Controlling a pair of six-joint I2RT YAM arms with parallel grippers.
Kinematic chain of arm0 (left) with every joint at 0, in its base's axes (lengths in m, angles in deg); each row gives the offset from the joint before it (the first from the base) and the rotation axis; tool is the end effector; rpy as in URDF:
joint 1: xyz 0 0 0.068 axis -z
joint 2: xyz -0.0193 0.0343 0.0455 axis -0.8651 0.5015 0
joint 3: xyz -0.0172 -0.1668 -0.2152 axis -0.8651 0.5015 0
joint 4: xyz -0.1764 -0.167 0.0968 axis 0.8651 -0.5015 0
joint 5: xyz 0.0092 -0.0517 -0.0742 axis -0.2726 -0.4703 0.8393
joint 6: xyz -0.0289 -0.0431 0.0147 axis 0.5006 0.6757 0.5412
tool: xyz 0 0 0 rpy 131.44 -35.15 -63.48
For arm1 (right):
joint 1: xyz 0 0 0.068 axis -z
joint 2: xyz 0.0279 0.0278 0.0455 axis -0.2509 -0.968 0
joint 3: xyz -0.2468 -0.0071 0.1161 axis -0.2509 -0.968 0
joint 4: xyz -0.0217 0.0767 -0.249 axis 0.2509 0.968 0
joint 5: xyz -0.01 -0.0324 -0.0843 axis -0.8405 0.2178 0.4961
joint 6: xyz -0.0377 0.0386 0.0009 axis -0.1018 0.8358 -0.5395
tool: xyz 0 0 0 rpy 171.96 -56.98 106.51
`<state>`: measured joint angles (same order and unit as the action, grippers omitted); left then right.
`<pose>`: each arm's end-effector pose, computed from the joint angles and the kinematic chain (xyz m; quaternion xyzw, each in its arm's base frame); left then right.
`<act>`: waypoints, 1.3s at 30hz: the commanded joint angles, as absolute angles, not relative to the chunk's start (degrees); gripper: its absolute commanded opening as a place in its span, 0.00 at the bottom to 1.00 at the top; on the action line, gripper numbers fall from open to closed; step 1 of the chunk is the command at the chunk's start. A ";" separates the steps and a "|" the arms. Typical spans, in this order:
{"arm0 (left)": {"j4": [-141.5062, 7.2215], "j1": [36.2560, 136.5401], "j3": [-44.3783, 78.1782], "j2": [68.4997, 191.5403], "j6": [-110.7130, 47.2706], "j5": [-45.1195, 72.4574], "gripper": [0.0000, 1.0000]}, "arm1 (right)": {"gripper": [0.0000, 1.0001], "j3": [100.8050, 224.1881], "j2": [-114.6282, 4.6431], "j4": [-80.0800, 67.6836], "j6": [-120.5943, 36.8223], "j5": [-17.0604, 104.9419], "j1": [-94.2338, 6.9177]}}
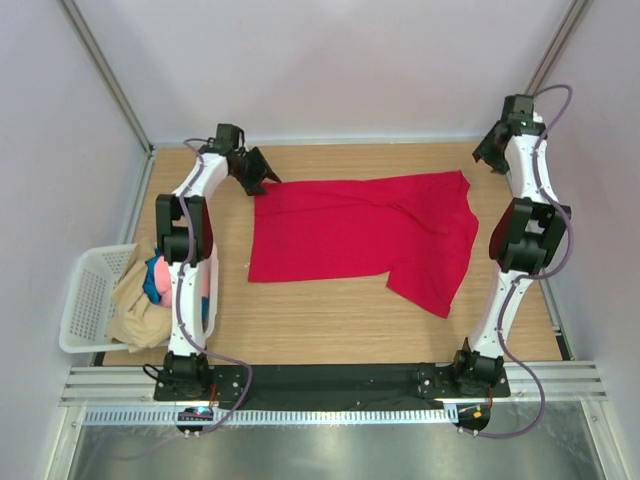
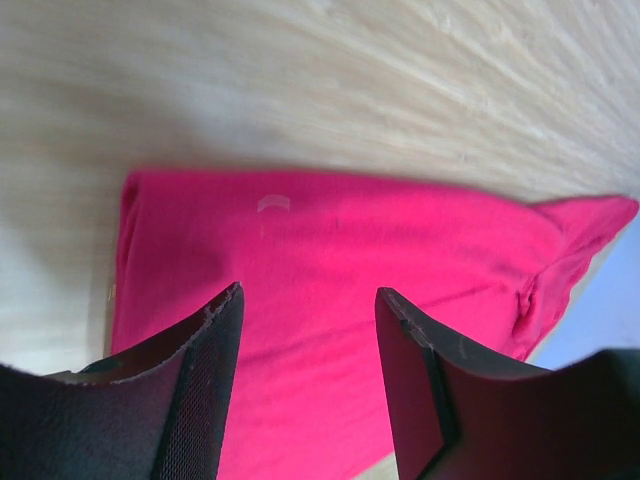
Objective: Fold and stack the t-shirts
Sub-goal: Fold the tshirt
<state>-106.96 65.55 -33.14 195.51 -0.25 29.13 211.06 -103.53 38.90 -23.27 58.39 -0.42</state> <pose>0.5312 -0.0668 0.1694 -0.2441 0.9065 -0.2959 0.1766 0.4902 -0.1275 0.2684 0.3370 0.8791 -0.0230 0.3362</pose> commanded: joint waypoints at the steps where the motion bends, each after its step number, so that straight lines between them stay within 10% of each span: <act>1: -108.00 65.26 -29.94 187.42 -3.04 29.58 0.57 | 0.53 205.36 -93.28 43.04 -29.36 61.77 -9.40; 6: -109.41 66.05 -24.58 183.12 -3.40 29.14 0.54 | 0.42 193.40 -87.56 39.27 -28.31 57.83 -18.91; 10: -109.24 66.67 -20.45 180.30 -2.70 28.87 0.54 | 0.08 189.79 -88.60 37.68 -26.82 56.51 -23.84; 39: -108.88 69.74 -16.66 179.77 -3.49 30.46 0.50 | 0.15 181.52 -96.52 32.23 -23.39 63.09 -24.99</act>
